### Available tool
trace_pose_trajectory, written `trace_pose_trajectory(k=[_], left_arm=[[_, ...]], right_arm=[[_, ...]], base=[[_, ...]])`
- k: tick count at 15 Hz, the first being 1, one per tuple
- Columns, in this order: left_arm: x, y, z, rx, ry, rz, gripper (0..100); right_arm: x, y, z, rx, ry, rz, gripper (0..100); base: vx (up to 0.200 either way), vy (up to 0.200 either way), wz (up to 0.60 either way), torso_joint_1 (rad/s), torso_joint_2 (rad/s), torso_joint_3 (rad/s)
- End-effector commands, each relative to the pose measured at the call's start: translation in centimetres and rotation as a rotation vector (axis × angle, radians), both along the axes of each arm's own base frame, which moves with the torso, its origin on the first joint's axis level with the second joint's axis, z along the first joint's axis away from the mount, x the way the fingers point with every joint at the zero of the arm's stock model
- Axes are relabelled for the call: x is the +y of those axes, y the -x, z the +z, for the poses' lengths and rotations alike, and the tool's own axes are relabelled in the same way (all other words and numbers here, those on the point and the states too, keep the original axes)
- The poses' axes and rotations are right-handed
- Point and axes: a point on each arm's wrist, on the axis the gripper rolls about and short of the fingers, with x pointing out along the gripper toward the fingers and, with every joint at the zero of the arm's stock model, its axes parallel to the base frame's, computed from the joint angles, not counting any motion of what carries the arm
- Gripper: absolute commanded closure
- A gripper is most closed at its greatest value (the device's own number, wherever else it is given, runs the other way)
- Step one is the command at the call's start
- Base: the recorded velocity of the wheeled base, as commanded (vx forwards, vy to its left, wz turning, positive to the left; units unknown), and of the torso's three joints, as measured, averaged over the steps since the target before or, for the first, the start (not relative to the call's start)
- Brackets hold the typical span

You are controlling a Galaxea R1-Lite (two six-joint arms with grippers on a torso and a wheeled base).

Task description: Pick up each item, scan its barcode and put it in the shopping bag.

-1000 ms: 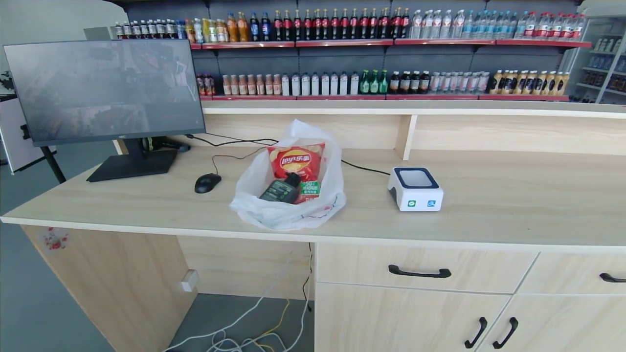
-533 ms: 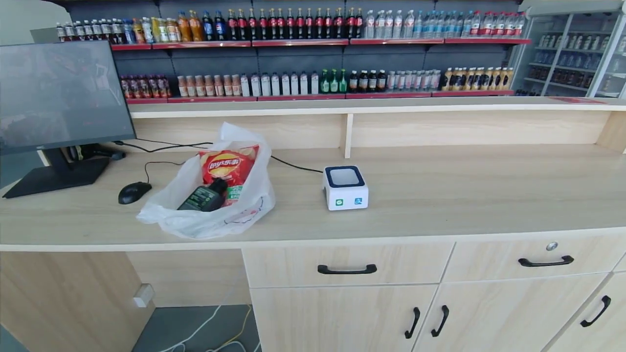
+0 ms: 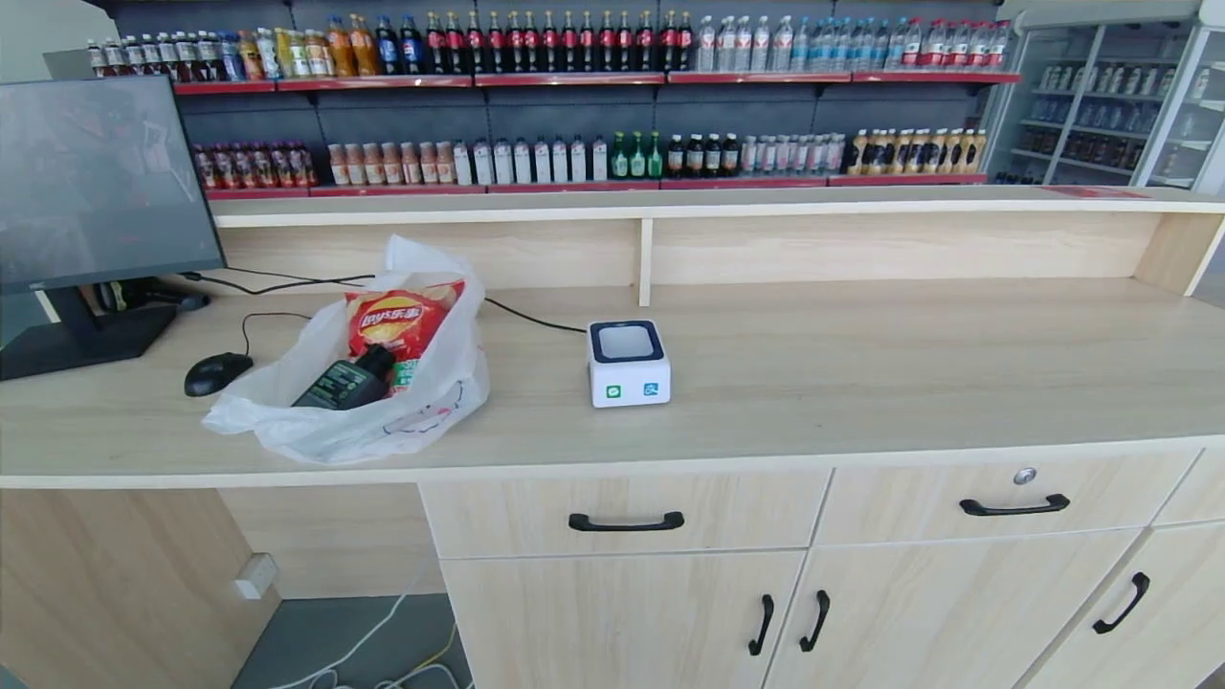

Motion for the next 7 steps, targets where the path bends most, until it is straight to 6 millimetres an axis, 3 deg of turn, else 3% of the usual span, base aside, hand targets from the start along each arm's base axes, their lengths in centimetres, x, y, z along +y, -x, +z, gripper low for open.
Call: trace_pose_trajectory(k=[1,7], left_arm=[[0.00,0.01,0.04,-0.002,0.000,0.000,0],[0.00,0.00,0.00,-0.001,0.000,0.000,0]], right_arm=[[0.00,-0.01,0.00,0.001,0.000,0.000,0],[0.00,-0.01,0.00,0.001,-0.001,0.000,0]], base=[[-0.200,0.000,0.00,0.012,0.02,-0.002],[0.000,0.000,0.00,0.000,0.00,0.000]])
